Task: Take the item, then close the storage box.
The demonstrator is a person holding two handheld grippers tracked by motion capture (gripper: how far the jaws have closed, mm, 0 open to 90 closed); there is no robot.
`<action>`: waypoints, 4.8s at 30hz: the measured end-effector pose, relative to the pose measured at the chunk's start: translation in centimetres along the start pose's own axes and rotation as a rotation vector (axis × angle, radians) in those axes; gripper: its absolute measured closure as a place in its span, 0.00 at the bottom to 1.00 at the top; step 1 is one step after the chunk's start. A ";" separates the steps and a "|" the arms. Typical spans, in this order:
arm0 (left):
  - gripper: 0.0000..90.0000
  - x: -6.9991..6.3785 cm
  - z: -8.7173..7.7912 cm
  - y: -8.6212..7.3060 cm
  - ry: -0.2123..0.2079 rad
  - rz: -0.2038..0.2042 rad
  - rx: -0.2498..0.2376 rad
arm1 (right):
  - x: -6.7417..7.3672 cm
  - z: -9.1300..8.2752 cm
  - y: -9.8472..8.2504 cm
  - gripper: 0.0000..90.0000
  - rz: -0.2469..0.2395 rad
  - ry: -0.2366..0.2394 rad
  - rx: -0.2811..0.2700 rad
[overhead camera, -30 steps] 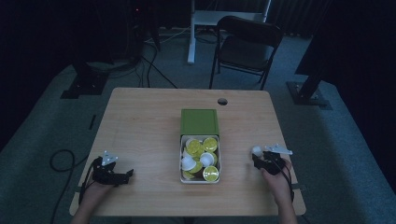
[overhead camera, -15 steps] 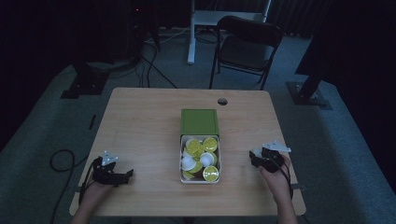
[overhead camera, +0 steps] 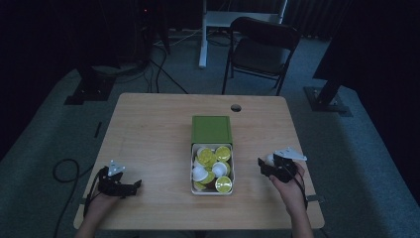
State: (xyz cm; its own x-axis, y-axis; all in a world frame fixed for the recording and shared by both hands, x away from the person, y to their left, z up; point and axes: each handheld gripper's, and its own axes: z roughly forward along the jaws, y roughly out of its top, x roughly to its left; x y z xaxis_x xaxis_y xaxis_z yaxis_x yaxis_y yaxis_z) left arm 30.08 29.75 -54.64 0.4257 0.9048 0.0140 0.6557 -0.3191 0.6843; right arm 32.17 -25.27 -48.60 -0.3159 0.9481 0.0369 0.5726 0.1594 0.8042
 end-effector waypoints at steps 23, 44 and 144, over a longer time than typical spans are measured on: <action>0.01 0.0 0.0 0.0 0.000 0.000 0.000 | 2.0 1.4 -1.0 0.29 -0.011 0.145 -0.023; 0.01 0.0 0.0 0.0 0.000 0.000 0.000 | 2.6 2.8 -2.8 0.16 -0.089 0.174 0.025; 0.01 -14.1 -1.3 7.8 -0.398 0.394 -0.204 | 5.8 -1.3 -2.7 0.15 -0.206 0.425 -0.051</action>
State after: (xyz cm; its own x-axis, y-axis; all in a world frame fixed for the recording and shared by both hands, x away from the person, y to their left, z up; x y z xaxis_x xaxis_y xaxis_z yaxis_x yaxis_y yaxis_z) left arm 28.35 14.87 -48.56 0.8397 0.5410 0.0480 0.2846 -0.5135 0.8095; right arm 27.77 -20.62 -49.79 -0.7064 0.7001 0.1042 0.4309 0.3086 0.8480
